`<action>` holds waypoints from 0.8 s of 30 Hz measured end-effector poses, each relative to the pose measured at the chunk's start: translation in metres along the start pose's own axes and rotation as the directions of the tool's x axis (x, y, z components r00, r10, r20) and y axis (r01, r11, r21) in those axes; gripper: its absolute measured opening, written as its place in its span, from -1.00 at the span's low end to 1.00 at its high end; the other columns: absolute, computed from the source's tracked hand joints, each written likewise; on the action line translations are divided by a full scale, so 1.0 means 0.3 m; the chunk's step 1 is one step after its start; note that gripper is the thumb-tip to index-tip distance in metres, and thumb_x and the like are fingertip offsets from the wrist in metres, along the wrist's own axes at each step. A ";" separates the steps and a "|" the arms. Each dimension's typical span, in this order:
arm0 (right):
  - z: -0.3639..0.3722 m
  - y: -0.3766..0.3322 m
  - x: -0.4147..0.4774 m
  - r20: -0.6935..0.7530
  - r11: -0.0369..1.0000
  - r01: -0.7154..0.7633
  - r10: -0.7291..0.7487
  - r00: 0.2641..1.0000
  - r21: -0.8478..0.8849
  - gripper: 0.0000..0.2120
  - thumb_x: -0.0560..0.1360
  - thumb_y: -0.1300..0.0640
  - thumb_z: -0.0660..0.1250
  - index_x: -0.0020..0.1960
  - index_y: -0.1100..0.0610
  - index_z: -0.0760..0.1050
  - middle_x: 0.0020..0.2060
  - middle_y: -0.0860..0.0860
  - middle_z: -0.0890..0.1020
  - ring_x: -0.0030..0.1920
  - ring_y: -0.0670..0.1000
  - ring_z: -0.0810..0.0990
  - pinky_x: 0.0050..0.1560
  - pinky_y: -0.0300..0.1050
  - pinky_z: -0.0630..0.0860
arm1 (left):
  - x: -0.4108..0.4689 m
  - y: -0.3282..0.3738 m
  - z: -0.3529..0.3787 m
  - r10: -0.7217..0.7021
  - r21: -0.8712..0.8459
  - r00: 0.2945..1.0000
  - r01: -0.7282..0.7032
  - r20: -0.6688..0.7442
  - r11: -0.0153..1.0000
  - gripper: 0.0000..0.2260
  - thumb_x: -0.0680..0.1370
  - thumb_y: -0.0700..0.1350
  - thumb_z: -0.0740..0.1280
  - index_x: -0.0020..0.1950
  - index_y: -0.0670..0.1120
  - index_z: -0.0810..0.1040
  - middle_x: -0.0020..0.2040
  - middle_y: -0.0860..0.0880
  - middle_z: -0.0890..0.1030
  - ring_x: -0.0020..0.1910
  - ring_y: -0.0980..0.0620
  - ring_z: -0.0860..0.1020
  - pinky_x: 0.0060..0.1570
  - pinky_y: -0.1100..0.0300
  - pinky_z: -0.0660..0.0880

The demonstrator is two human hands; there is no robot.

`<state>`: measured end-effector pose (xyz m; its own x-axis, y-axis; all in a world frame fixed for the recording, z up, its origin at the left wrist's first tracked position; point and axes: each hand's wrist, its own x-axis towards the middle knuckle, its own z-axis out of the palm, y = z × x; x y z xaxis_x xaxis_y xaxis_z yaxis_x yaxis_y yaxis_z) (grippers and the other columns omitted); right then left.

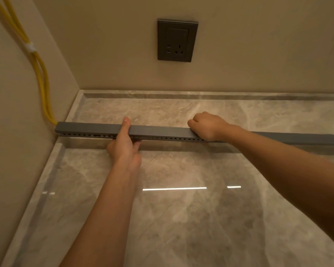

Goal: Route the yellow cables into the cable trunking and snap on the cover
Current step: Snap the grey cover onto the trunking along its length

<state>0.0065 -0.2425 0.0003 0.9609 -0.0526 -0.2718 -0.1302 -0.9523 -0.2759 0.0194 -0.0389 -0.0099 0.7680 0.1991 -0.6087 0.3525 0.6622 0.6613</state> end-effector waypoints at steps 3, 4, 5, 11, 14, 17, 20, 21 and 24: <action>-0.001 0.002 0.001 -0.032 1.000 0.010 -0.010 0.999 0.005 -0.64 0.57 0.05 -0.04 -0.35 0.13 0.29 -0.35 0.06 0.40 -0.36 0.03 0.36 -0.42 -0.11 0.17 | -0.018 -0.023 0.014 -0.006 -0.048 1.000 0.005 -0.004 0.999 -0.76 0.43 -0.06 0.46 -0.14 -0.05 0.39 -0.09 0.02 0.53 -0.04 0.07 0.51 -0.14 0.19 0.51; 0.000 0.003 0.003 -0.025 1.000 0.012 -0.012 1.000 0.003 -0.64 0.57 0.05 -0.03 -0.35 0.13 0.29 -0.35 0.06 0.40 -0.36 0.02 0.36 -0.42 -0.11 0.17 | -0.027 -0.035 0.020 -0.010 -0.046 1.000 0.010 -0.003 0.999 -0.75 0.43 -0.06 0.45 -0.09 -0.07 0.39 -0.08 0.02 0.51 -0.02 0.06 0.50 -0.07 0.19 0.50; 0.003 0.006 0.006 -0.018 1.000 0.015 -0.015 1.000 0.003 -0.63 0.57 0.05 -0.03 -0.35 0.13 0.29 -0.35 0.06 0.41 -0.37 0.03 0.36 -0.42 -0.11 0.17 | -0.039 -0.052 0.026 -0.022 -0.029 1.000 0.022 0.005 0.999 -0.72 0.43 -0.06 0.45 -0.03 -0.07 0.38 -0.08 0.02 0.51 0.00 0.05 0.49 -0.03 0.18 0.48; 0.026 0.003 0.012 0.027 0.999 0.037 -0.037 0.999 -0.021 -0.64 0.58 0.05 -0.04 -0.34 0.11 0.29 -0.33 0.05 0.41 -0.35 0.01 0.36 -0.41 -0.12 0.21 | -0.173 -0.231 0.074 -0.263 0.147 0.941 0.235 0.211 0.961 -0.82 0.46 -0.18 0.42 -0.01 -0.14 0.48 -0.01 -0.12 0.59 0.00 -0.04 0.58 -0.04 0.09 0.58; 0.034 -0.004 0.006 0.042 0.998 0.056 -0.057 0.997 0.021 -0.65 0.60 0.08 -0.04 -0.34 0.12 0.25 -0.34 -0.01 0.34 -0.33 -0.03 0.32 -0.32 -0.09 0.28 | -0.211 -0.289 0.099 -0.246 0.169 0.945 0.212 0.216 0.962 -0.77 0.47 -0.15 0.41 0.07 -0.21 0.52 0.00 -0.16 0.63 0.01 -0.05 0.62 -0.04 0.08 0.59; 0.027 0.005 0.002 0.032 0.997 0.081 -0.082 0.996 0.019 -0.64 0.60 0.07 -0.04 -0.36 0.07 0.24 -0.34 -0.02 0.35 -0.33 -0.03 0.34 -0.38 -0.11 0.23 | -0.211 -0.301 0.117 -0.203 0.175 0.966 0.175 0.159 0.969 -0.82 0.46 -0.12 0.43 -0.04 -0.19 0.55 -0.08 -0.15 0.64 -0.06 -0.05 0.64 -0.17 0.13 0.61; 0.036 0.013 0.006 0.000 0.994 0.108 -0.108 0.994 -0.017 -0.62 0.59 0.02 -0.02 -0.38 0.06 0.25 -0.34 0.01 0.39 -0.35 -0.01 0.37 -0.42 -0.13 0.21 | -0.211 -0.302 0.128 -0.173 0.174 0.980 0.154 0.101 0.973 -0.87 0.44 -0.14 0.44 -0.13 -0.17 0.54 -0.16 -0.12 0.63 -0.15 -0.01 0.64 -0.18 0.15 0.60; 0.039 0.018 0.007 -0.020 0.994 0.109 -0.109 0.994 0.006 -0.59 0.59 -0.02 -0.01 -0.40 0.07 0.27 -0.37 0.03 0.42 -0.38 0.00 0.38 -0.43 -0.12 0.21 | -0.214 -0.302 0.131 -0.166 0.174 0.983 0.149 0.084 0.973 -0.86 0.43 -0.14 0.45 -0.14 -0.17 0.54 -0.18 -0.11 0.64 -0.19 0.00 0.64 -0.18 0.15 0.60; 0.035 0.028 -0.001 -0.074 0.985 0.124 -0.116 0.991 0.116 -0.45 0.57 -0.15 0.02 -0.49 0.12 0.30 -0.51 0.02 0.44 -0.48 -0.01 0.40 -0.45 -0.13 0.22 | -0.213 -0.303 0.141 -0.147 0.175 0.988 0.137 0.049 0.975 -0.84 0.40 -0.12 0.47 -0.17 -0.16 0.54 -0.20 -0.11 0.65 -0.25 0.01 0.65 -0.22 0.15 0.61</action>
<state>0.0024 -0.2473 -0.0117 0.9849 0.0362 -0.1693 -0.0375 -0.9101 -0.4127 -0.0390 -0.1423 -0.0125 0.7331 0.0634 -0.6772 0.5422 0.5466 0.6382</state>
